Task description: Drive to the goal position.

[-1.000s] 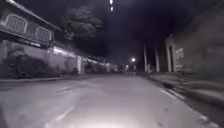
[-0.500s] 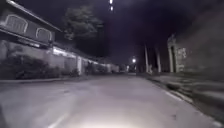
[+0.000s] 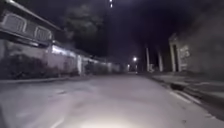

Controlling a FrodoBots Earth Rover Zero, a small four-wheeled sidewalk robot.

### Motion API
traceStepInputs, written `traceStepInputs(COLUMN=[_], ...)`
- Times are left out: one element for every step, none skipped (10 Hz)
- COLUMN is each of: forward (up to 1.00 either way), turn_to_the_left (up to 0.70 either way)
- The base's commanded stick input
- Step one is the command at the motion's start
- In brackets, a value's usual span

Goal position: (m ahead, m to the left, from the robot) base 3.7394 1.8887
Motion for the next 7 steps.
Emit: traceStepInputs(forward=[0.50,0.50,0.50,0.50,0.50,0.50,0.50], turn_to_the_left=[0.00,0.00,0.00,0.00,0.00,0.00,0.00])
